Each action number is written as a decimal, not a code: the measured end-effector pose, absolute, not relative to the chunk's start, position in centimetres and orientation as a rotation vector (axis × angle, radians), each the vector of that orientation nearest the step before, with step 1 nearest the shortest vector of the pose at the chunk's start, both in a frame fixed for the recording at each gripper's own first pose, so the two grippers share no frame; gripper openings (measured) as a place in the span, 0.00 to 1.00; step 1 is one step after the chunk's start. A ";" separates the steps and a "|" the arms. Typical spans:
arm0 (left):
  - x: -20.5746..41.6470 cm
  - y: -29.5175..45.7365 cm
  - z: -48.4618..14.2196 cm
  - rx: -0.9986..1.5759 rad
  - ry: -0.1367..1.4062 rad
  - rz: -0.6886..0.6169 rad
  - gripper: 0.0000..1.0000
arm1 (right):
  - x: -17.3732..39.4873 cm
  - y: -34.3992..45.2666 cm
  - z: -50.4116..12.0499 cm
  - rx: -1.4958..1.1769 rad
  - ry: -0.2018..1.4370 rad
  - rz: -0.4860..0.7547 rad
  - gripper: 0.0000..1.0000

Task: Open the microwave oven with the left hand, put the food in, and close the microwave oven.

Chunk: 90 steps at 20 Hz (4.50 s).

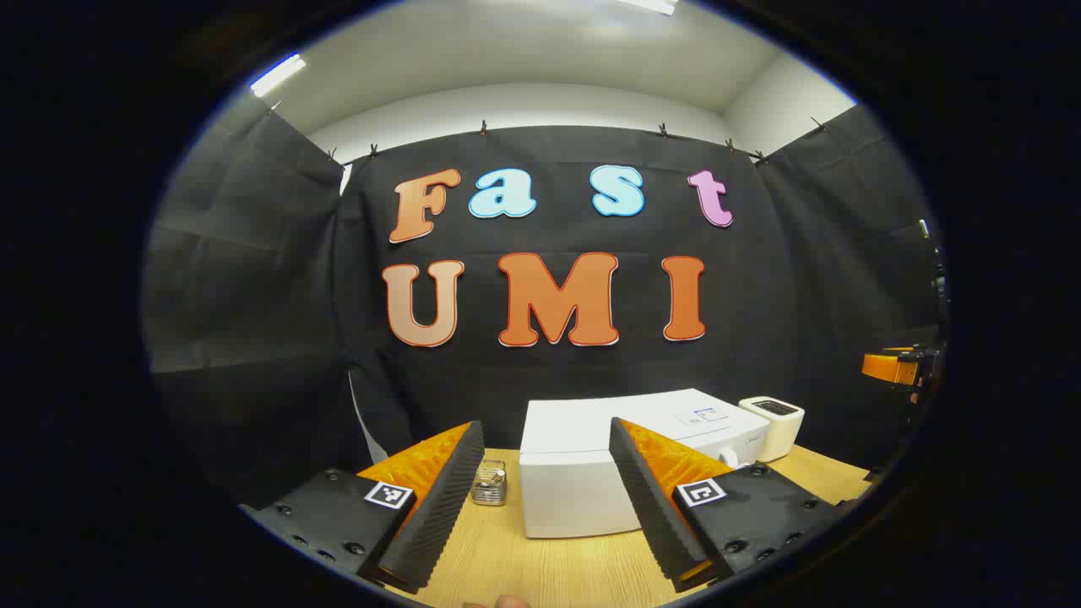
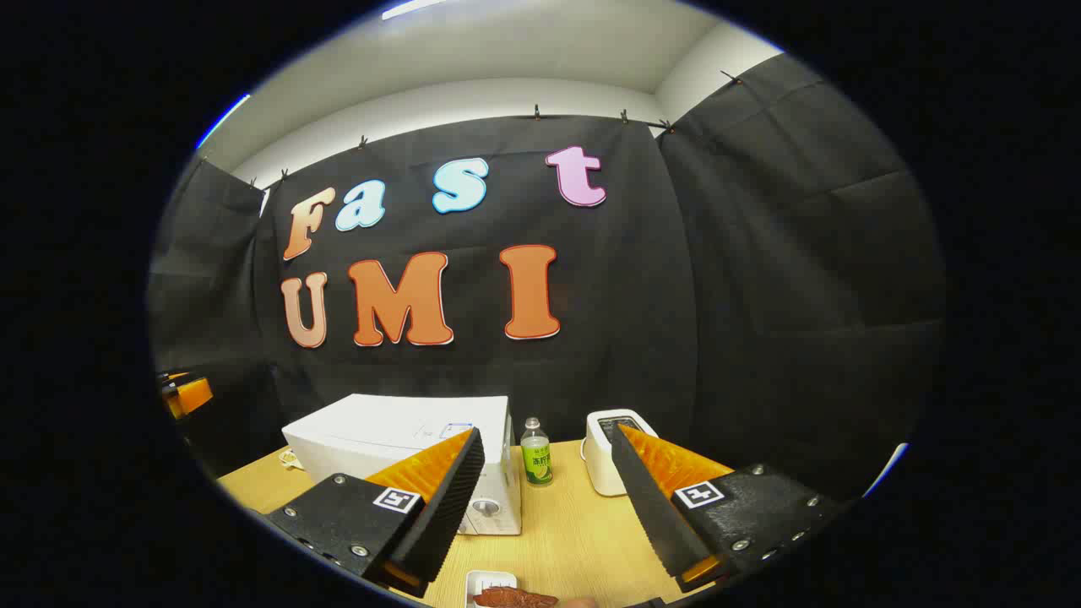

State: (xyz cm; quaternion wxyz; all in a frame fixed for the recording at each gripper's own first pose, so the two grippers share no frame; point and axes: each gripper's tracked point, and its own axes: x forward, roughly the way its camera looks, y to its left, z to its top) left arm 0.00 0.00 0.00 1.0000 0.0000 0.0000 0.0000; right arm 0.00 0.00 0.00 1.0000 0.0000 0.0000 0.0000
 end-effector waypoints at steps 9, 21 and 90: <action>-0.4 -0.8 0.9 0.018 -0.014 -0.019 0.94 | -0.9 0.2 0.8 -0.039 -0.019 0.006 0.94; -1.4 -0.6 0.7 -0.006 -0.021 -0.016 0.94 | -1.5 0.7 1.0 -0.043 -0.029 0.009 0.94; -3.2 -22.4 -23.6 -0.069 0.201 -0.597 0.09 | -2.6 -3.8 -5.2 -0.039 0.022 0.004 0.94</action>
